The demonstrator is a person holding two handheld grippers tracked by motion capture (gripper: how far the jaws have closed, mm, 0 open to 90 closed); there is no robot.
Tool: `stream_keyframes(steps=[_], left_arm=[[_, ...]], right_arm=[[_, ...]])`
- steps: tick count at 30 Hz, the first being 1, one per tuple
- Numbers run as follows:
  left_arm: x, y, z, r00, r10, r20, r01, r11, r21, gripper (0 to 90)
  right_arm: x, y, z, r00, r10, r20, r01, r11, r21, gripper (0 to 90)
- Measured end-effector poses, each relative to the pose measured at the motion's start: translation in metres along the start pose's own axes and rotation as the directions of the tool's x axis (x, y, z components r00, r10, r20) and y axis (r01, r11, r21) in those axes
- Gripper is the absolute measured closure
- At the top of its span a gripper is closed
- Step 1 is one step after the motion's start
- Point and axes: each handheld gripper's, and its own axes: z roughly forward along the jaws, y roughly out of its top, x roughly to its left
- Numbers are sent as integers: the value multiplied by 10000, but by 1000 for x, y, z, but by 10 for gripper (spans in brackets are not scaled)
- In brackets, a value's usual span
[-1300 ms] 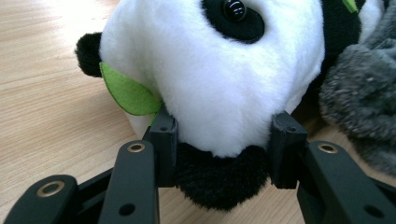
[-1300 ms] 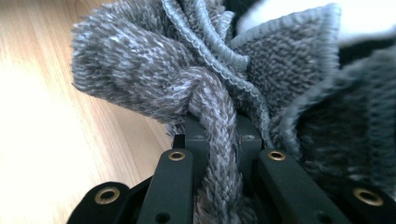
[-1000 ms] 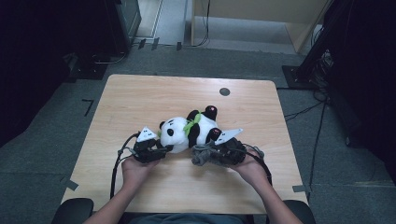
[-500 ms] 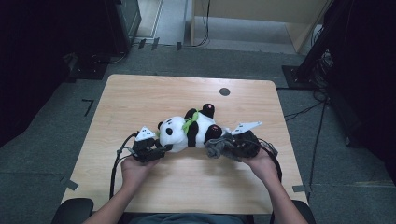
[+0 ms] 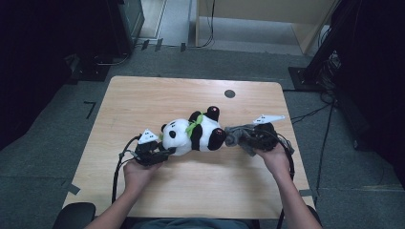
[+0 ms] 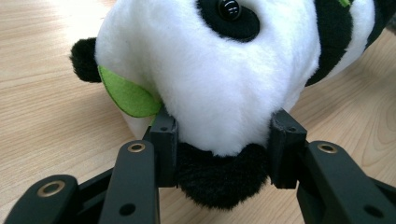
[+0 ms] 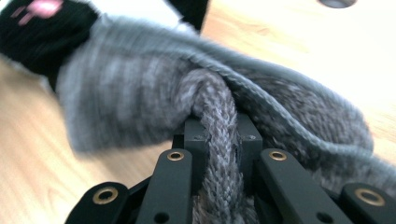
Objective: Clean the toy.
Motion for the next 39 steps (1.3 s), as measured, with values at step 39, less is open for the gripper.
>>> stream_keyframes(steps=[39], left_arm=[[6,-2,1,9996,-210,197,211,9998,-6,527]], right_arm=[[-97,-12,40,9683,1898,1623,-1867,9818,-346,777]])
